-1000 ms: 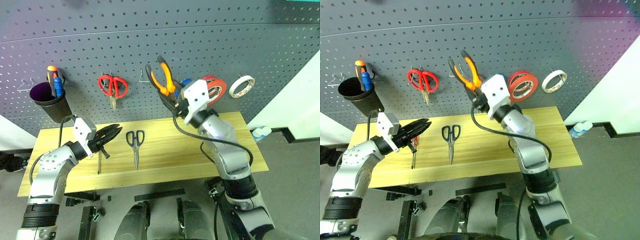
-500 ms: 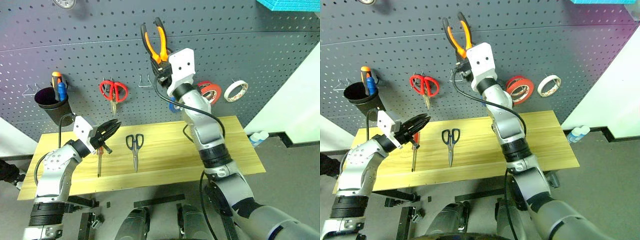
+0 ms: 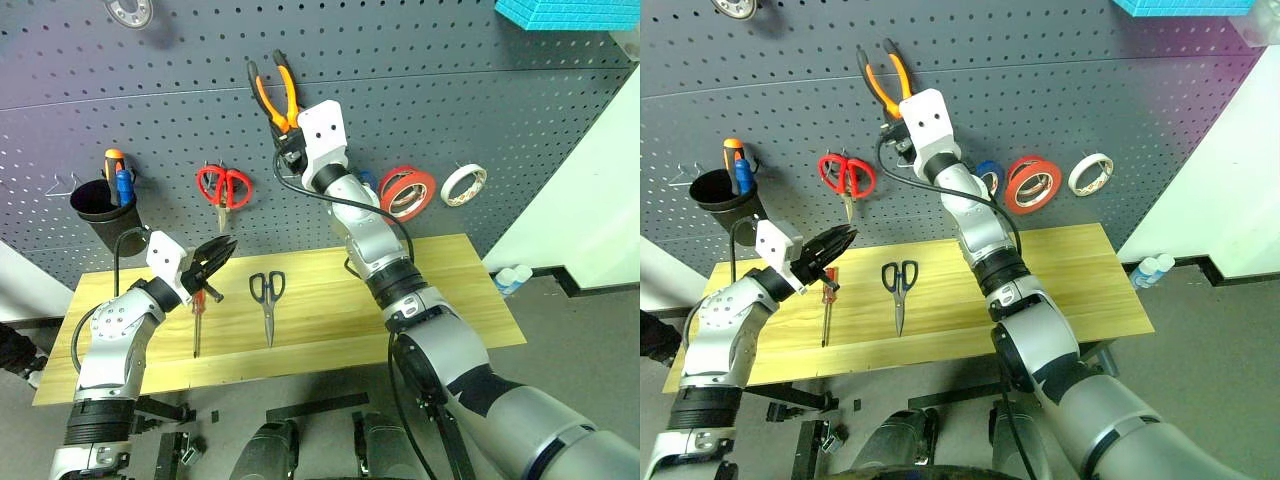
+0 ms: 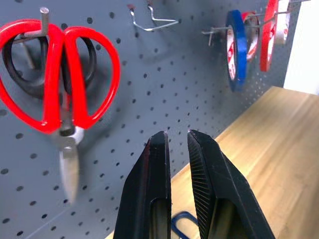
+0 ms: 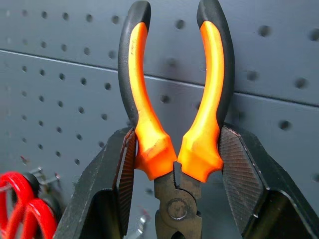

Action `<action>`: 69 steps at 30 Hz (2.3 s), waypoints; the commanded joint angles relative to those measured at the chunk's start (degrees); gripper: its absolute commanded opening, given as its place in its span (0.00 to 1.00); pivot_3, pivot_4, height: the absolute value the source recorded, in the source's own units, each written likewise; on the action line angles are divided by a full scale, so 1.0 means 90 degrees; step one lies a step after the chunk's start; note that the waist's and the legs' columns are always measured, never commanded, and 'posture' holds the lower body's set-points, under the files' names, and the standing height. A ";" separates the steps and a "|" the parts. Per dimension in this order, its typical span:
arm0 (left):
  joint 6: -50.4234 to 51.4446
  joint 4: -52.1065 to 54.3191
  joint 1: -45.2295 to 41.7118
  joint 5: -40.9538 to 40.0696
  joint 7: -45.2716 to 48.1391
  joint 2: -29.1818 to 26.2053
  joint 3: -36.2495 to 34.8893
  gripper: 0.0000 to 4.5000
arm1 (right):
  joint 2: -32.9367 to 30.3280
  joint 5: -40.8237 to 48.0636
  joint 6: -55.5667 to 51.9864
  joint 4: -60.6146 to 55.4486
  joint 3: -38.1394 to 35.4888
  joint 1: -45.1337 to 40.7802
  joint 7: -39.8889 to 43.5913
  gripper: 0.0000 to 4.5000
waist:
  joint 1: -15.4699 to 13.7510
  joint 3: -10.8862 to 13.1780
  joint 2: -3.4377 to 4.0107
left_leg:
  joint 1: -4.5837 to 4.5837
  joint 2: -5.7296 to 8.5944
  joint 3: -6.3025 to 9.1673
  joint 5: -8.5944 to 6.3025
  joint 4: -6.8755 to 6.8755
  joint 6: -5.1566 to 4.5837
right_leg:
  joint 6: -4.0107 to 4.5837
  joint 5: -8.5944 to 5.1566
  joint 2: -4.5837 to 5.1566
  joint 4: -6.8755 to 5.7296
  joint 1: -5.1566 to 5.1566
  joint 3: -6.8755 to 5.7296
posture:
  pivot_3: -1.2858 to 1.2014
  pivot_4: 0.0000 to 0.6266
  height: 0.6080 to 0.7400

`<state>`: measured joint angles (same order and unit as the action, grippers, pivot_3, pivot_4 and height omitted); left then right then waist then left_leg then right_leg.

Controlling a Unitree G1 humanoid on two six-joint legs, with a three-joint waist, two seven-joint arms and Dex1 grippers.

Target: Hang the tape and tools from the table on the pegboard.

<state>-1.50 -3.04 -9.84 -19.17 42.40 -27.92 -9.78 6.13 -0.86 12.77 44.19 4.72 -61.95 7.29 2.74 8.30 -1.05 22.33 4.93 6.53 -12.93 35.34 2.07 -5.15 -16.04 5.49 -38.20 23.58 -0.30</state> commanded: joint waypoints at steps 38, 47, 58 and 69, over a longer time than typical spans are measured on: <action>0.0492 0.1076 0.0610 -0.0146 0.0030 -0.0003 0.0035 0.14 | 0.0349 0.0290 0.1518 0.2031 -0.0764 -0.1162 0.0016 0.47 | -0.0022 -0.0007 0.0002 | -0.0001 -0.0053 -0.0012 -0.0014 0.0000 -0.0024 | 0.0039 0.0023 -0.0049 0.0002 0.0008 0.0008 | 0.54 0.15 1.00; 0.0445 0.1036 0.0617 -0.0155 0.0048 -0.0012 0.0001 0.14 | 0.0346 0.0209 0.1718 0.2462 -0.0789 -0.1315 -0.0097 0.47 | -0.0030 -0.0006 0.0002 | -0.0002 -0.0067 -0.0014 -0.0009 -0.0001 -0.0014 | 0.0056 0.0033 -0.0063 0.0002 0.0010 0.0008 | 0.54 0.15 1.00; 0.0390 0.1116 0.0254 -0.0489 -0.0096 0.0059 -0.0293 0.14 | 0.0281 0.0176 0.1813 0.2490 -0.0807 -0.1218 -0.0034 0.47 | -0.0033 -0.0006 0.0002 | -0.0002 -0.0072 -0.0016 -0.0007 -0.0001 -0.0011 | 0.0059 0.0035 -0.0066 0.0002 0.0011 0.0009 | 0.54 0.14 1.00; 0.0472 0.1326 0.0160 -0.0697 -0.0158 0.0021 -0.0462 0.14 | 0.0245 0.0179 0.1877 0.2459 -0.0840 -0.1212 0.0062 0.47 | -0.0029 -0.0006 0.0002 | -0.0002 -0.0079 -0.0016 -0.0006 -0.0002 -0.0009 | 0.0062 0.0037 -0.0075 0.0004 0.0011 0.0010 | 0.54 0.14 1.00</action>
<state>3.16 6.91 -7.97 -24.43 41.24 -26.82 -12.30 8.38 0.30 27.53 67.83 -2.26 -70.95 7.50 2.48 8.24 -1.04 22.32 4.21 6.38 -12.98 35.32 1.99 -4.58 -15.71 4.80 -38.17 23.68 -0.21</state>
